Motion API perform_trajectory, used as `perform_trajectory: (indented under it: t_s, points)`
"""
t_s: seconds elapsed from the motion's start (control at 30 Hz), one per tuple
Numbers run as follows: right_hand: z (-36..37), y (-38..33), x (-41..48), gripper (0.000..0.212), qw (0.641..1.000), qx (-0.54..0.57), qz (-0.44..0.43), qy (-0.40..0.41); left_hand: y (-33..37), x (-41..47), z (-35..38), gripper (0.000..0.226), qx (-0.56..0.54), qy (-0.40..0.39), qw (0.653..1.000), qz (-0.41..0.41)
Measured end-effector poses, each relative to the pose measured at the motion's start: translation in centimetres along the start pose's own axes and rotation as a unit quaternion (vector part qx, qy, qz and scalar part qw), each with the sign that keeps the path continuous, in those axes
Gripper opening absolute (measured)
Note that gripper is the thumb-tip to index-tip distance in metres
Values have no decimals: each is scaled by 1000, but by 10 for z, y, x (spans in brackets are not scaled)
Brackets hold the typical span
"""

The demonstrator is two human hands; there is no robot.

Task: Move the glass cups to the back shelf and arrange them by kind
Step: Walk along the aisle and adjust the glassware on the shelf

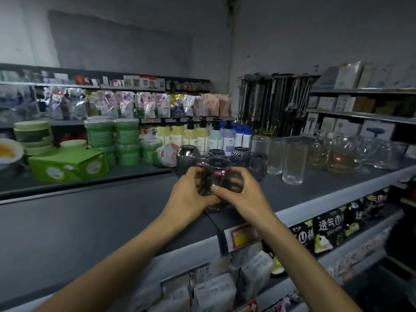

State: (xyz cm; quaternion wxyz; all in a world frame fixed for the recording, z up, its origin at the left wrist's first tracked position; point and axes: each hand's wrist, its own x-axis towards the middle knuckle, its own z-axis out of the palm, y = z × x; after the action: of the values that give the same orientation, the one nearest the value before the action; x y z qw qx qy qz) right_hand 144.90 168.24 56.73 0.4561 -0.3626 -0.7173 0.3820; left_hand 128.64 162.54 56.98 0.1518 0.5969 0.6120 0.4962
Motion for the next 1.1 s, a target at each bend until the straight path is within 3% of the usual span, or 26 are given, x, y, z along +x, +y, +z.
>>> perform_trajectory:
  t_s: [0.63,0.83,0.93,1.1]
  points:
    - [1,39,35,60,998,23,-29,-49,-6,6,30,63,66,93,989,-94]
    - [-17,39,31,53,993,48,-21,-106,6,-7,30,89,142,104,972,-157]
    - [-30,42,20,51,994,30,-39,-97,17,-28,31,71,207,145,955,-155]
    - [-65,53,-20,47,992,5,-125,-33,41,-91,54,45,294,212,930,-54]
